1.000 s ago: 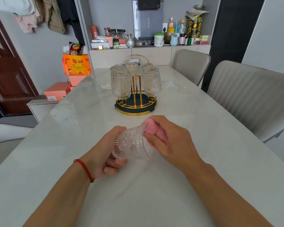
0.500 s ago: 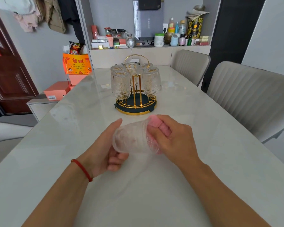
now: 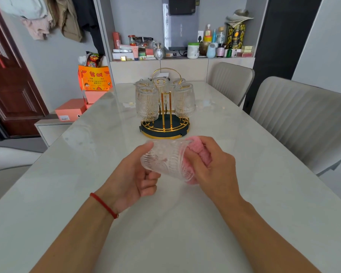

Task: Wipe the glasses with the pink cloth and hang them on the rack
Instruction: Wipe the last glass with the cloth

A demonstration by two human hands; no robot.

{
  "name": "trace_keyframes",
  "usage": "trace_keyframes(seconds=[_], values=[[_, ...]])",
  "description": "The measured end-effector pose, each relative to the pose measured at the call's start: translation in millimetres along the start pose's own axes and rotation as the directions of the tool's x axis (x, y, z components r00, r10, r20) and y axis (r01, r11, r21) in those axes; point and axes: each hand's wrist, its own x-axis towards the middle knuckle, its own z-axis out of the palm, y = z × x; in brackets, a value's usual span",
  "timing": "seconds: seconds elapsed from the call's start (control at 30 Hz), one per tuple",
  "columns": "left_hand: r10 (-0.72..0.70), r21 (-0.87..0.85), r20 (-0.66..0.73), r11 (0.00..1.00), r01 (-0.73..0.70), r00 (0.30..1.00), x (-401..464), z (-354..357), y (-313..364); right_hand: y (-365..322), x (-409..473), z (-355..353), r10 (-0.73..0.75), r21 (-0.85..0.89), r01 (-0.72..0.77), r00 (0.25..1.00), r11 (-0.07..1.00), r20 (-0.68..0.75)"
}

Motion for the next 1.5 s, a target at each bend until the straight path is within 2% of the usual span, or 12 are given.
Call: trace_keyframes(seconds=[0.17,0.3,0.43,0.57,0.67,0.77,0.93,1.1,1.2,1.3,1.37,1.5], values=[[0.282,0.005,-0.18,0.958,-0.286,0.942,3,1,0,6,6,-1,0.038,-0.011,-0.037,0.994,0.999,0.103],[0.607,0.315,-0.329,0.793,-0.522,0.724,2,-4,5,5,12,-7,0.162,0.161,-0.17,0.985,0.972,0.06],[0.844,0.802,-0.256,0.458,-0.385,0.472,2,-11,3,-11,10,-11,0.073,0.285,-0.102,0.991,0.953,0.112],[0.947,0.967,0.03,0.054,-0.251,0.32,9,-7,-8,-30,-1,9,-0.086,0.296,0.013,0.968,0.955,0.237],[0.965,0.974,0.057,0.003,-0.226,0.258,10,-4,-10,-38,-4,25,-0.251,0.186,0.197,0.904,0.963,0.345],[0.968,0.979,0.015,0.036,-0.199,0.25,9,-13,-7,-27,0,14,-0.304,0.106,0.287,0.841,0.952,0.447],[0.939,0.971,0.04,0.044,-0.234,0.342,7,-2,-5,-13,7,-3,-0.189,0.045,0.184,0.962,0.982,0.195],[0.938,0.979,0.094,-0.025,-0.204,0.335,13,3,-9,-18,8,13,-0.199,0.041,0.198,0.98,0.979,0.016],[0.945,0.974,0.122,-0.056,-0.219,0.302,17,9,-11,-29,6,24,-0.266,0.098,0.254,0.954,0.962,0.14],[0.949,0.975,0.056,0.014,-0.22,0.309,24,0,-11,-29,2,23,-0.335,0.102,0.319,0.882,0.942,0.332],[0.938,0.979,0.025,0.047,-0.199,0.345,29,-7,-7,-23,1,11,-0.258,0.126,0.227,0.894,0.966,0.366],[0.866,0.922,-0.183,0.316,-0.225,0.465,41,5,32,-9,8,-11,0.023,0.223,-0.048,0.993,0.974,0.112]])
